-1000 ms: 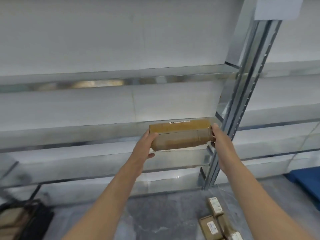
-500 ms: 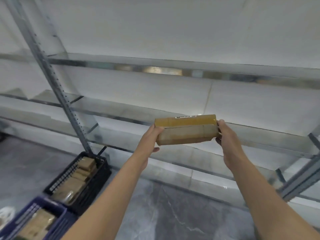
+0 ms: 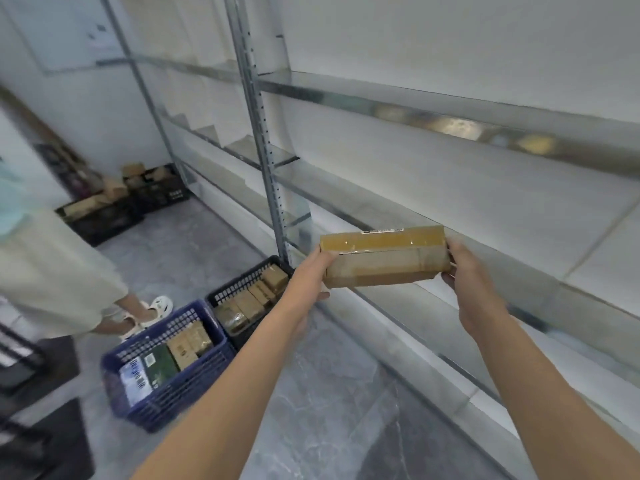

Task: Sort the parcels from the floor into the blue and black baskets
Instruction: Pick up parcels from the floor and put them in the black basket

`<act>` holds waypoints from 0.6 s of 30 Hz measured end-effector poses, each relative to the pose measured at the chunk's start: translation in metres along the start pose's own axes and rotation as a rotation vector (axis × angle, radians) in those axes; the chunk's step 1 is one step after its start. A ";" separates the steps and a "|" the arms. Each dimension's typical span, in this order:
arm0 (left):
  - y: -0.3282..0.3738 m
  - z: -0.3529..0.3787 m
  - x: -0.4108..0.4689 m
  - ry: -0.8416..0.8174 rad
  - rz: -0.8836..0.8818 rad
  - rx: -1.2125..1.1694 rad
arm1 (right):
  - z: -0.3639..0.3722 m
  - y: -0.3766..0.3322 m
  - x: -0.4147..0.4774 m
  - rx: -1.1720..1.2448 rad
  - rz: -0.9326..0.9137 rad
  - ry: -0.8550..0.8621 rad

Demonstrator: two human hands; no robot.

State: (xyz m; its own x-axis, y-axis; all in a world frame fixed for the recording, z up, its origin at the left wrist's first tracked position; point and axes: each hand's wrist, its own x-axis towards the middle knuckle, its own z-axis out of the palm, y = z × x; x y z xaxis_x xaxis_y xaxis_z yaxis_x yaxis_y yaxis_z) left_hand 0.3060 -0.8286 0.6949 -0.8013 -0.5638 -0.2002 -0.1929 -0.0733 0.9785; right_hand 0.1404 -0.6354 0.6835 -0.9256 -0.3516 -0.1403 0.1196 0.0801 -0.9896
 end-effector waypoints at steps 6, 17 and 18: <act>-0.005 -0.012 0.008 0.160 -0.068 -0.072 | 0.034 0.000 0.051 -0.024 0.004 -0.190; -0.023 -0.080 0.035 0.413 -0.134 -0.175 | 0.129 0.005 0.097 -0.040 0.035 -0.418; -0.025 -0.088 0.040 0.421 -0.136 -0.182 | 0.138 0.006 0.101 -0.044 0.039 -0.430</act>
State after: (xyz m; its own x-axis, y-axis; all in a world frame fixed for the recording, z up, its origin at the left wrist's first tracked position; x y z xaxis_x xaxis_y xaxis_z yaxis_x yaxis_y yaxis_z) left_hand 0.3293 -0.9216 0.6666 -0.4694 -0.8207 -0.3258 -0.1478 -0.2908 0.9453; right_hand 0.0972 -0.7996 0.6590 -0.6857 -0.7033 -0.1878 0.1276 0.1379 -0.9822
